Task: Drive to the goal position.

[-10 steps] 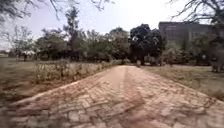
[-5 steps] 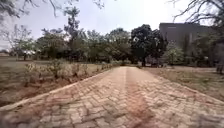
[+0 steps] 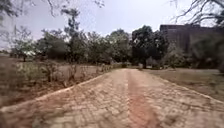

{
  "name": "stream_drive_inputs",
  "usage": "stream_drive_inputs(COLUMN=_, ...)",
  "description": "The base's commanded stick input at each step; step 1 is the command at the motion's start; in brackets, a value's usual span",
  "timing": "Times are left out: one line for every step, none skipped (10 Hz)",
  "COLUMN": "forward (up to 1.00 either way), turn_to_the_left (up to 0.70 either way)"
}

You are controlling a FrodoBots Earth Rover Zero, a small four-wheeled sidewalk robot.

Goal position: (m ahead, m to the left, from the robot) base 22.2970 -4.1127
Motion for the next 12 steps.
stream_drive_inputs(forward=0.70, turn_to_the_left=0.00)
stream_drive_inputs(forward=0.70, turn_to_the_left=0.00)
stream_drive_inputs(forward=0.70, turn_to_the_left=0.00)
stream_drive_inputs(forward=0.70, turn_to_the_left=0.00)
stream_drive_inputs(forward=0.70, turn_to_the_left=0.00)
stream_drive_inputs(forward=0.70, turn_to_the_left=0.00)
stream_drive_inputs(forward=0.70, turn_to_the_left=0.00)
stream_drive_inputs(forward=0.70, turn_to_the_left=0.00)
stream_drive_inputs(forward=0.70, turn_to_the_left=0.00)
stream_drive_inputs(forward=0.70, turn_to_the_left=0.00)
stream_drive_inputs(forward=0.70, turn_to_the_left=0.00)
stream_drive_inputs(forward=0.70, turn_to_the_left=0.00)
